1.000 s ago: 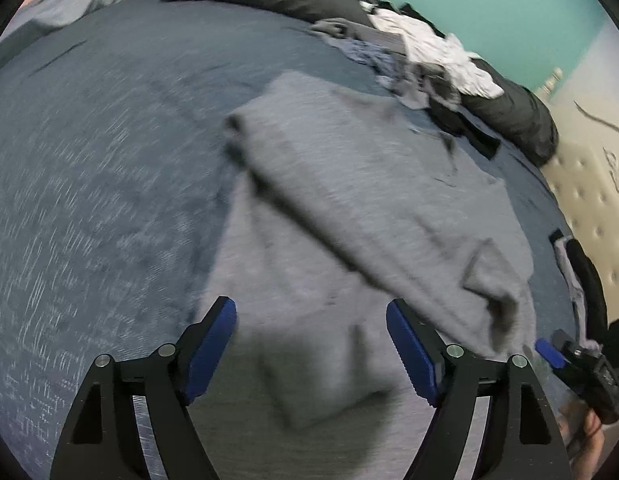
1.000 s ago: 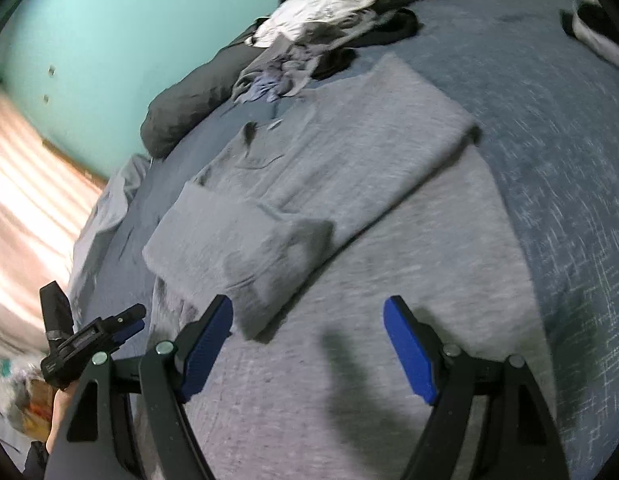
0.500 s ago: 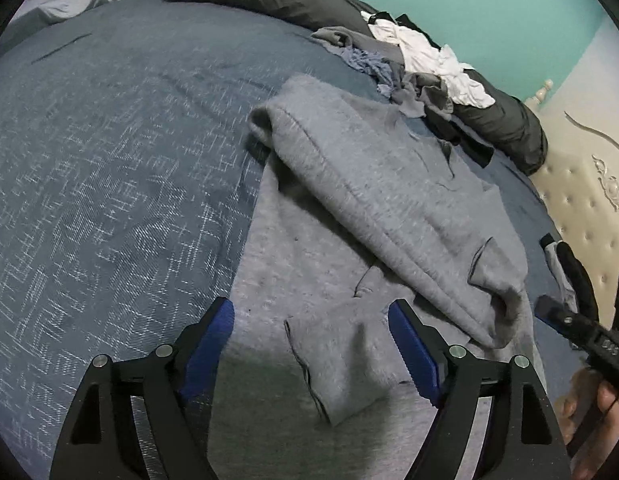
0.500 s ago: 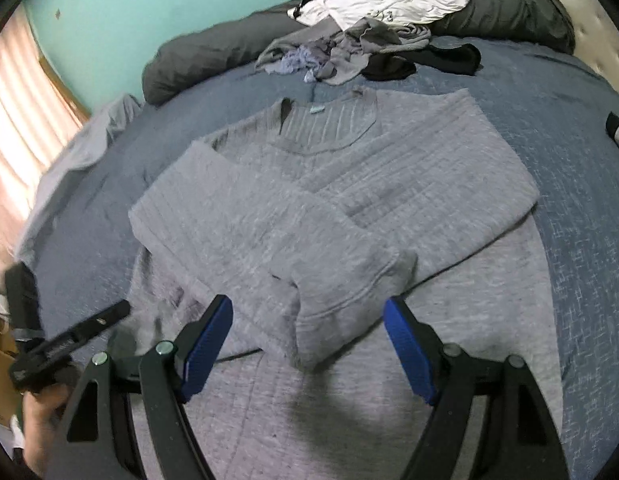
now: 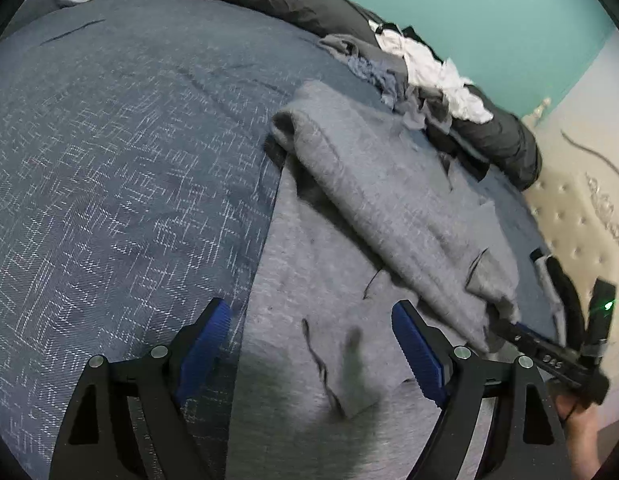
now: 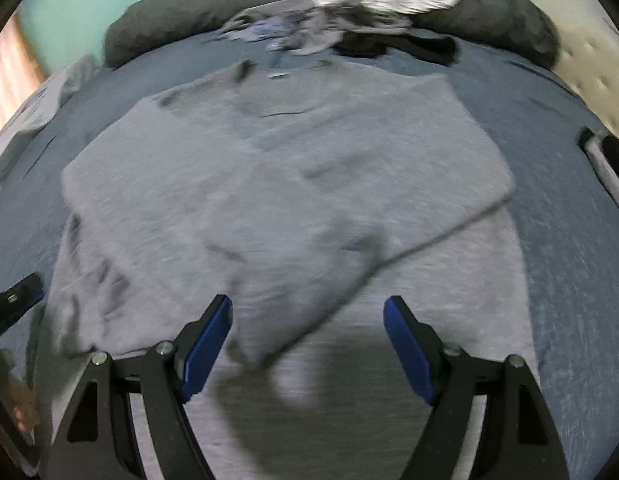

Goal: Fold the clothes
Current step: 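Move the right tool to the folded grey sleeve cuff and grasp it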

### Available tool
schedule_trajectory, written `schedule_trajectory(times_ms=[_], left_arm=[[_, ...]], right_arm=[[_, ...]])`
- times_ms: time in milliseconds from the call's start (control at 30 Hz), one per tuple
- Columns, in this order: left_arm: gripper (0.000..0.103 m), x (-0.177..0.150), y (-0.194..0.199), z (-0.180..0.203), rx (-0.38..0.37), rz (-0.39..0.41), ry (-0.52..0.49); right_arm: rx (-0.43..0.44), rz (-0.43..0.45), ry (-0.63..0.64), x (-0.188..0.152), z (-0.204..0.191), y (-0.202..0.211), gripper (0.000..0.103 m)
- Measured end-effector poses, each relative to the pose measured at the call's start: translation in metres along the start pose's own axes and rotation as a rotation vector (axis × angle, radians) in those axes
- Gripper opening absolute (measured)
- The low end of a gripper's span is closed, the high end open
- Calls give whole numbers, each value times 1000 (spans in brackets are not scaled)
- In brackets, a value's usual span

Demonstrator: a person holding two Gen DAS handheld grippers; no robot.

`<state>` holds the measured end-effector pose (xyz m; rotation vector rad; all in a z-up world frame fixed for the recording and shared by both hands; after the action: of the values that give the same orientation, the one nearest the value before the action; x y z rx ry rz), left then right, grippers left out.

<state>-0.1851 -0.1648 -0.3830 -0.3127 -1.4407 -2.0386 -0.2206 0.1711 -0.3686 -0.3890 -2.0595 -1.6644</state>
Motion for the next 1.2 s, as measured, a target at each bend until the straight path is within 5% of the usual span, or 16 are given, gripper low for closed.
schedule_trajectory(times_ms=[300,600,933,1033,1200], left_arm=[[87,-1,2,-1,-6,0,2],[88,0,3,-1,-8,4,7],[89,0,2,-1,-7,7,14],[89,1,1,-2,-7,6,17],[89,1,1,-2,-12,5,25]], right_arm=[[-69,13,-130,-28,57,22,79],[88,110,-275,-20,88,54,79],[150,-48,-298,-32,93,15,79],[148,-36,-322,-37,97,18,78],[126,-31,-251,-40,87,24,35]])
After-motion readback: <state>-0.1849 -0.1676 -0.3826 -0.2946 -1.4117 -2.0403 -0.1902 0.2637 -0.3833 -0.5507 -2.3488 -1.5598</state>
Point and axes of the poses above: each gripper's, at about its wrist camera, not at the fingertips, and y roughly against the way its jaws point, z to its right, x to its top, the point moved 7 cm from there along -y, roughly the way its jaws point, and after that the axes turned 7 degrees about x, right-handed, at the moved point
